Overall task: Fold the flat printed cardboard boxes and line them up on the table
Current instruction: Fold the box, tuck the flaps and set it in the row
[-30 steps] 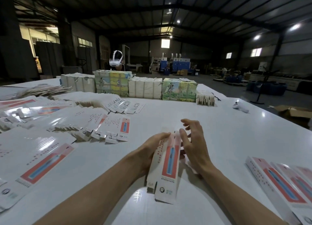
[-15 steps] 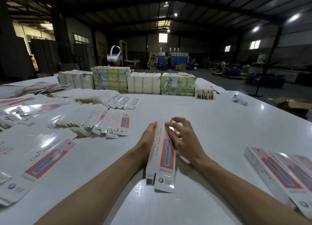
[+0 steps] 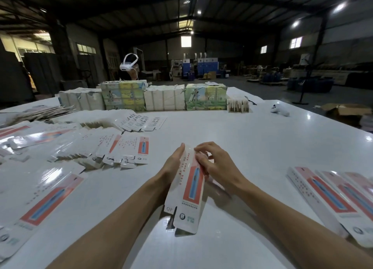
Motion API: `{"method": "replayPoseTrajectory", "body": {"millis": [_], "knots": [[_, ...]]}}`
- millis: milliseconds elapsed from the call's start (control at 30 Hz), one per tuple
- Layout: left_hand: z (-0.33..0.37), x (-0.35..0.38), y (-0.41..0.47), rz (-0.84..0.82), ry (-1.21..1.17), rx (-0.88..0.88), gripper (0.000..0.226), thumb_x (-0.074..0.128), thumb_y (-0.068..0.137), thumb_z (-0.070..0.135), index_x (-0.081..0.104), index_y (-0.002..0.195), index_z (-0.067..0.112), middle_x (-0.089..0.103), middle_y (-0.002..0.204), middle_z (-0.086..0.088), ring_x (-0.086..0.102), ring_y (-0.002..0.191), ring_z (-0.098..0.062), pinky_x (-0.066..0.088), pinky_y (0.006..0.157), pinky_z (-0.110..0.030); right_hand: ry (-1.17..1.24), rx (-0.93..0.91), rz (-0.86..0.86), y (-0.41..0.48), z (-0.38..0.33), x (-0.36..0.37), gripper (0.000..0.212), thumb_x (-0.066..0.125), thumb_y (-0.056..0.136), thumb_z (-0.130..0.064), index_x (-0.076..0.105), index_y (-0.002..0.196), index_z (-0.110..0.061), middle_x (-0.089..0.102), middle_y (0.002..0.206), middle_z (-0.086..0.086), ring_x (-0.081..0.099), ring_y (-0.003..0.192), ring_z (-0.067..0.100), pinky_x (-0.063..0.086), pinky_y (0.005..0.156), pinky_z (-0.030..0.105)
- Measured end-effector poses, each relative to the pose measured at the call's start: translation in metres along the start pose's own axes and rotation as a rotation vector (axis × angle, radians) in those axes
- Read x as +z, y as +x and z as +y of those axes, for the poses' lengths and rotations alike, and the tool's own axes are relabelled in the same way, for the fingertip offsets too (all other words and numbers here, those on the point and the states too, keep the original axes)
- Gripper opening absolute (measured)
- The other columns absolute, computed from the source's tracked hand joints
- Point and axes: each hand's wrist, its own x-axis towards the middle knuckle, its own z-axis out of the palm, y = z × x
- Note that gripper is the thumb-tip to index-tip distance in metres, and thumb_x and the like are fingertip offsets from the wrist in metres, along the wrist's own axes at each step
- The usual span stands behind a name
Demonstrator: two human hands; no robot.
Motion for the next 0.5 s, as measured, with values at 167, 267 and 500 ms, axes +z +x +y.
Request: {"method": "replayPoseTrajectory", "body": {"millis": [167, 267, 500], "knots": [[0.003, 0.002, 0.001, -0.007, 0.084, 0.048, 0.065, 0.028, 0.109, 0.059, 0.075, 0.091, 0.019, 0.077, 0.081, -0.009, 0.074, 0.062, -0.021, 0.058, 0.059, -0.025, 0.225, 0.088, 0.032, 0.007, -0.007, -0.002, 0.022, 0.060, 0.106, -0.027, 0.063, 0.109, -0.006, 0.056, 0.127, 0.001, 0.070, 0.097, 0.015, 0.058, 0.065, 0.022], [0.004, 0.003, 0.001, -0.100, 0.067, 0.070, 0.066, 0.026, 0.109, 0.059, 0.068, 0.122, 0.010, 0.078, 0.098, -0.017, 0.077, 0.079, -0.029, 0.062, 0.072, -0.034, 0.229, 0.152, 0.018, 0.012, -0.010, -0.008, 0.033, 0.057, 0.107, -0.036, 0.067, 0.102, -0.005, 0.049, 0.132, -0.003, 0.067, 0.101, 0.016, 0.062, 0.065, 0.026], [0.006, 0.003, 0.000, -0.259, -0.005, 0.011, 0.069, 0.019, 0.109, 0.062, 0.060, 0.136, 0.014, 0.075, 0.109, -0.020, 0.075, 0.087, -0.034, 0.063, 0.081, -0.043, 0.308, 0.162, -0.061, 0.014, -0.005, -0.021, 0.038, 0.063, 0.104, -0.032, 0.079, 0.078, -0.010, 0.062, 0.128, -0.002, 0.070, 0.103, 0.021, 0.053, 0.088, 0.025]]}}
